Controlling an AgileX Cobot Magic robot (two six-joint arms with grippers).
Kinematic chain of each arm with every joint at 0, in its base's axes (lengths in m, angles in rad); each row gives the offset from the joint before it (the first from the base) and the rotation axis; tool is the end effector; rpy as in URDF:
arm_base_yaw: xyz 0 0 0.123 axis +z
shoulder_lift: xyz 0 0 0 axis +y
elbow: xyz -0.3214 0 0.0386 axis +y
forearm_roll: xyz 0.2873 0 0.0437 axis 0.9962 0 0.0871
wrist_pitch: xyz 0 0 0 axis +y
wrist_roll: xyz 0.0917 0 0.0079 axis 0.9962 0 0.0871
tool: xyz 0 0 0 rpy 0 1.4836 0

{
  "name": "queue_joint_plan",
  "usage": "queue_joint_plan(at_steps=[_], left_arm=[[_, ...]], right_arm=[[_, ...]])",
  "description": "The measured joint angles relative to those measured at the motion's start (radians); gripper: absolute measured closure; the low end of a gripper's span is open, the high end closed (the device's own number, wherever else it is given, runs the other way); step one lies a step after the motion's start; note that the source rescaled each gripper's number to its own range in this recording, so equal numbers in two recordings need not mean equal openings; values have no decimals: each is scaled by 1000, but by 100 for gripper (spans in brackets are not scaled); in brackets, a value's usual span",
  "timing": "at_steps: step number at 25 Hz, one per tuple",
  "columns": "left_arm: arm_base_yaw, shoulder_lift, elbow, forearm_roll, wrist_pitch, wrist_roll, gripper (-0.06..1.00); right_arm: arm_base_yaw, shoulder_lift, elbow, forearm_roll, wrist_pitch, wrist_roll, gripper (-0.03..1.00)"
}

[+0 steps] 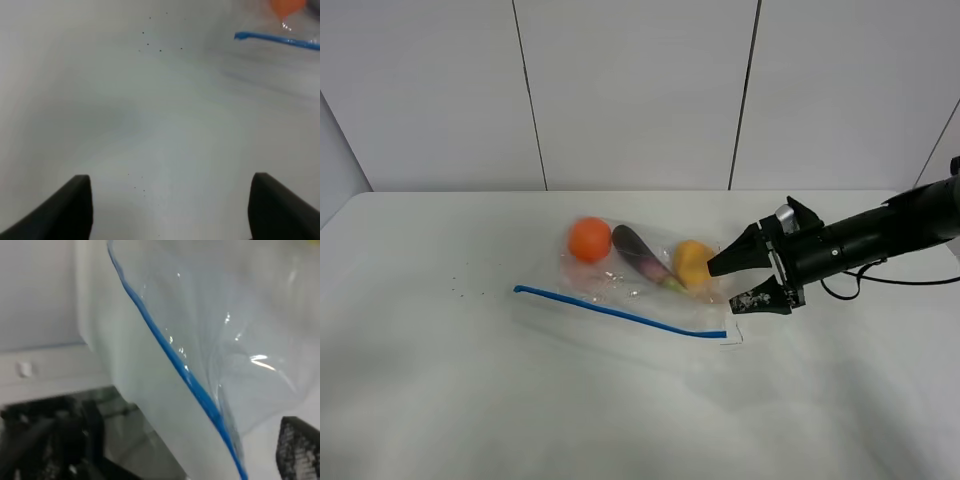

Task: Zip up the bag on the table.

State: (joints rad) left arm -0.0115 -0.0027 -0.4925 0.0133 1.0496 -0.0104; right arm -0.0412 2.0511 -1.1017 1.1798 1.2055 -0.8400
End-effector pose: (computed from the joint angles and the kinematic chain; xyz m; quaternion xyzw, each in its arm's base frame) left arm -0.0073 0.0011 0.2942 0.0003 0.8516 0.0009 0.5242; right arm 0.3849 0.0637 0.1358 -0.0181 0.8667 0.4985 0.0091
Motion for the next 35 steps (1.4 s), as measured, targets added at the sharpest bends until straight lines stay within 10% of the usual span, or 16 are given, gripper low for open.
queue_joint_plan(at_steps=[7, 16, 35], left_arm=[[0, 0, 0, -2, 0, 0, -5], [0, 0, 0, -2, 0, 0, -5], [0, 0, 0, -2, 0, 2, -5]], right_arm=[[0, -68, -242, -534, -40, 360, 0], [0, -93, -442, -980, -6, 615, 0], [73, -115, -449, -1094, 7, 726, 0]])
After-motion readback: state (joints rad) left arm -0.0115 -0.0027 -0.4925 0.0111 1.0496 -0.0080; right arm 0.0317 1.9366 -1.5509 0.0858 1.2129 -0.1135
